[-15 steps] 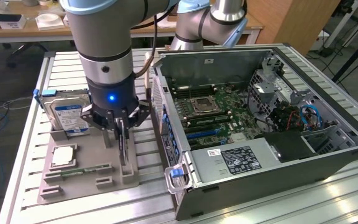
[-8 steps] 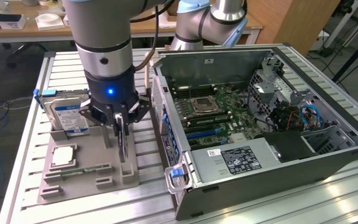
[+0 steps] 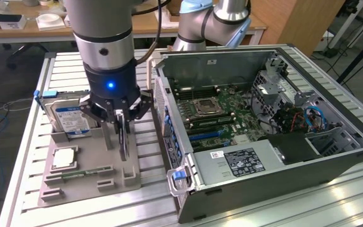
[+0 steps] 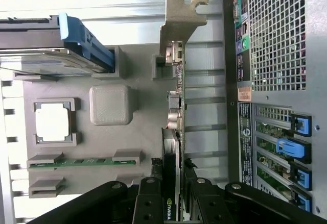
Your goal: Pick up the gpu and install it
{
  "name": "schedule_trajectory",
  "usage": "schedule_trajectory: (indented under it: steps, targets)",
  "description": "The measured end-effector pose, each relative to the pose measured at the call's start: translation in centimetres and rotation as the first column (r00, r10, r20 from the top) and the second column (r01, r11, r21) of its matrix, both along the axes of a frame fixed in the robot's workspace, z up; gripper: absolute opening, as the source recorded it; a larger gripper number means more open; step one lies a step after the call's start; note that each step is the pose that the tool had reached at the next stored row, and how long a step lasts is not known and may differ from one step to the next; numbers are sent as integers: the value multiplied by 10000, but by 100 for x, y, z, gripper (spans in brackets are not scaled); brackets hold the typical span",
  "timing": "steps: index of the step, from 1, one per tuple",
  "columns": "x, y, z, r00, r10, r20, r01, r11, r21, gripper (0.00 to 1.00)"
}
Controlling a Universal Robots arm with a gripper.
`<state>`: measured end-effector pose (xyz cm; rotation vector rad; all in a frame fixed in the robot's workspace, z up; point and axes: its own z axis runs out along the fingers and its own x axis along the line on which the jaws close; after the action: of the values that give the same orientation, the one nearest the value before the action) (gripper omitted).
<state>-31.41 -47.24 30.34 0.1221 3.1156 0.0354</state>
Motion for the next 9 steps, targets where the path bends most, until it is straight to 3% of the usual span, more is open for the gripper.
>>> schedule_trajectory:
  steps: [9]
  targets:
    - [0, 0, 198, 10000, 0, 0, 0, 10000, 0, 26]
